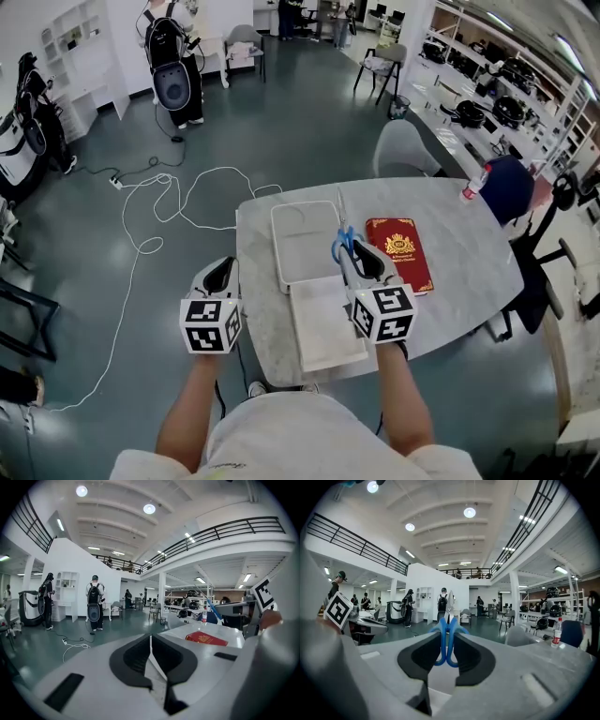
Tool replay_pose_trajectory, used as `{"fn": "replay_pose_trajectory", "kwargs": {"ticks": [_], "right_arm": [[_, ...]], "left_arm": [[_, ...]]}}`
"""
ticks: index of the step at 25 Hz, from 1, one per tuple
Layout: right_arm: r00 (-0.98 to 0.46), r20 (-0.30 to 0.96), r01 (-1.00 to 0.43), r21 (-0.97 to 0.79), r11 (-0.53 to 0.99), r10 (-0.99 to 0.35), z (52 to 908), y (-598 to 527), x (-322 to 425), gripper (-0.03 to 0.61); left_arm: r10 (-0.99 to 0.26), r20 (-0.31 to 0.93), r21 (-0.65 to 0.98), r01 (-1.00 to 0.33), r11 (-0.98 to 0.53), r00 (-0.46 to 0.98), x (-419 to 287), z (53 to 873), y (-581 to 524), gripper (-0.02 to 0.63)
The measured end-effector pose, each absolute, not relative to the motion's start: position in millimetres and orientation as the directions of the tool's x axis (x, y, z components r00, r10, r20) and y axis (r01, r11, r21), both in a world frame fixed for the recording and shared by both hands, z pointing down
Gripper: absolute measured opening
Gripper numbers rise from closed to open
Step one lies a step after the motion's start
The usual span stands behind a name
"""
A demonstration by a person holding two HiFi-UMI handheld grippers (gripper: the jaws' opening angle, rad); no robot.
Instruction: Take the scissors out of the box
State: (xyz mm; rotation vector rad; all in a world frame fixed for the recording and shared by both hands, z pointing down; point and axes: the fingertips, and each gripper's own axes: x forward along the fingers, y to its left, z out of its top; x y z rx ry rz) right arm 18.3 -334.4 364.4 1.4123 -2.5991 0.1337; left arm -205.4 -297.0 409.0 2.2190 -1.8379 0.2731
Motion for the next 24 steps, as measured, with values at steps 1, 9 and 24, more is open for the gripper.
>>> {"fn": "replay_pose_trajectory", "kwargs": {"ticks": [1, 9, 24], "right_arm": [[-0.531, 0.188, -0.841, 0.009, 0.542, -0.827, 362, -335, 20, 0.091], [-0.524, 0.166, -0.845, 0.021, 0.534, -0.836, 356, -333, 20, 0.091], [-0.528, 0.155, -0.843, 0.023, 0.537, -0.835, 359, -332, 19, 0.091]], "left_arm": [[-0.938, 0.295, 0.070, -0.983, -0.170, 0.183, -206, 408, -297, 0.018], [-0.940, 0.286, 0.073, -0.983, -0.171, 0.185, -207, 403, -293, 0.018], [-0.943, 0.294, 0.082, -0.987, -0.141, 0.159, -216, 413, -289, 0.018]]}}
